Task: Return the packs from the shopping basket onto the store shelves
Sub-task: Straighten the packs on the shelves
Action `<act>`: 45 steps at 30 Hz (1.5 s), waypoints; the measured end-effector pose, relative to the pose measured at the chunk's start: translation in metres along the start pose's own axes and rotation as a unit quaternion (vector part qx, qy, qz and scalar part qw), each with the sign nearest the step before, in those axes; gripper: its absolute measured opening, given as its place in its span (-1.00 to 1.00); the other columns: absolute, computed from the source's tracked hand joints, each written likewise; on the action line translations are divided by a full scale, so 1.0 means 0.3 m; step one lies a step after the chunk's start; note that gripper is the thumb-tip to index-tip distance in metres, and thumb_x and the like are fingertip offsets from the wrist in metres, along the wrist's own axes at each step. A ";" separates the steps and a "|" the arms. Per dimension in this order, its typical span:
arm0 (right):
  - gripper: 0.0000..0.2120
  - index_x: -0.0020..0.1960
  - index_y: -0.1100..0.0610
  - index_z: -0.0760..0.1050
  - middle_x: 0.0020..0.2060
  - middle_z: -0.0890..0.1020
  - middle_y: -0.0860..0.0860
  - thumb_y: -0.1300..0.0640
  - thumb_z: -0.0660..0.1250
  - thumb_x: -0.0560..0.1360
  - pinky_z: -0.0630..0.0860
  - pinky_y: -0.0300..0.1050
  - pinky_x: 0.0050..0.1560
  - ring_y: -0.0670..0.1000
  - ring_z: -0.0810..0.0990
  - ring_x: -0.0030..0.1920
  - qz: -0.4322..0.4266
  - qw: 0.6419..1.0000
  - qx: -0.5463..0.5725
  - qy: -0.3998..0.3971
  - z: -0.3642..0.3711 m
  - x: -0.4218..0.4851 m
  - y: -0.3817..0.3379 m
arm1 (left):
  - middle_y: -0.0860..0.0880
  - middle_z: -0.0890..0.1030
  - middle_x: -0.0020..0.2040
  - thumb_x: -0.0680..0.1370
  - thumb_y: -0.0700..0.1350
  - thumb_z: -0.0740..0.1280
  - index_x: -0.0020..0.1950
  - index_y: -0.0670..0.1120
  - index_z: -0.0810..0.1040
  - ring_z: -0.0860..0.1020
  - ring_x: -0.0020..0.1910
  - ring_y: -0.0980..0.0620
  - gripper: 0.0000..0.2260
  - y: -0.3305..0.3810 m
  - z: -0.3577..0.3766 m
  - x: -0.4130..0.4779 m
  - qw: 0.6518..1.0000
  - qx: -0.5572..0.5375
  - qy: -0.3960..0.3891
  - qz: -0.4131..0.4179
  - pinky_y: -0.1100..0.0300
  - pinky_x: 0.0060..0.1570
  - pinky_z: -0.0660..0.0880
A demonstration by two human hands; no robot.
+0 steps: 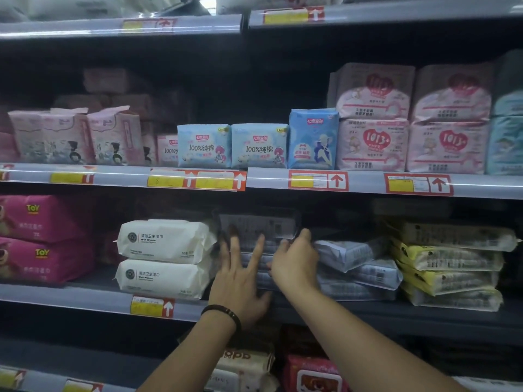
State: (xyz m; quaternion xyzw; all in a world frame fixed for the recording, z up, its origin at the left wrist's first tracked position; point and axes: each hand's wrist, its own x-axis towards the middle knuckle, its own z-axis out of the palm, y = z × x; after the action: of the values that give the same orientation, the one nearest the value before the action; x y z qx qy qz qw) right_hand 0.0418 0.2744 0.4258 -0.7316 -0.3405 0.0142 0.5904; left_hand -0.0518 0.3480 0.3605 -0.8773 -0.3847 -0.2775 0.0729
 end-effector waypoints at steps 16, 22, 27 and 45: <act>-0.19 0.72 0.04 0.02 0.70 -0.01 -0.10 0.27 0.33 0.59 0.29 -0.09 0.58 0.02 0.17 0.66 -0.003 0.991 0.022 -0.133 -0.036 -0.146 0.147 | -0.26 -0.39 0.61 0.56 0.21 0.25 0.52 0.22 -0.56 -0.40 0.58 -0.36 -0.04 0.062 0.002 0.025 0.998 0.033 -0.013 -0.044 -0.37 0.55 -0.24; -0.21 0.68 -0.10 0.14 0.60 0.31 -0.11 0.26 0.35 0.55 0.57 0.01 0.39 -0.07 0.41 0.51 -0.004 0.984 0.063 -0.169 -0.073 -0.145 0.196 | -0.25 -0.45 0.59 0.55 0.15 0.28 0.54 0.18 -0.55 -0.47 0.55 -0.35 -0.01 0.098 -0.008 0.009 0.998 0.026 -0.023 -0.048 -0.39 0.54 -0.21; -0.52 0.43 -0.13 0.43 0.28 0.54 -0.21 0.23 0.39 0.60 0.51 -0.41 -0.02 -0.25 0.58 0.15 -0.038 0.991 0.029 -0.128 -0.187 -0.196 0.273 | -0.16 -0.30 0.65 0.56 0.09 0.23 0.67 0.13 -0.19 -0.32 0.62 -0.27 -0.20 0.188 0.014 -0.066 1.000 0.007 0.007 0.011 -0.29 0.58 -0.13; -0.50 0.56 0.02 0.36 -0.17 0.72 0.09 0.22 0.23 0.64 0.53 -0.14 -0.45 0.02 0.65 -0.42 0.097 0.960 -0.006 -0.261 -0.302 -0.148 0.293 | 0.00 0.45 0.31 0.59 0.22 0.09 0.31 0.09 0.47 0.43 0.21 -0.12 -0.60 0.250 0.047 -0.122 0.997 0.068 0.002 0.022 -0.12 0.19 0.33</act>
State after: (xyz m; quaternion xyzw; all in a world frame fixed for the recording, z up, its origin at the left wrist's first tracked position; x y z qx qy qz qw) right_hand 0.0884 0.1679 0.3594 -0.7357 -0.4101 0.2599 0.4722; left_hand -0.0122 0.2778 0.3353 -0.8780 -0.3832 -0.2506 0.1394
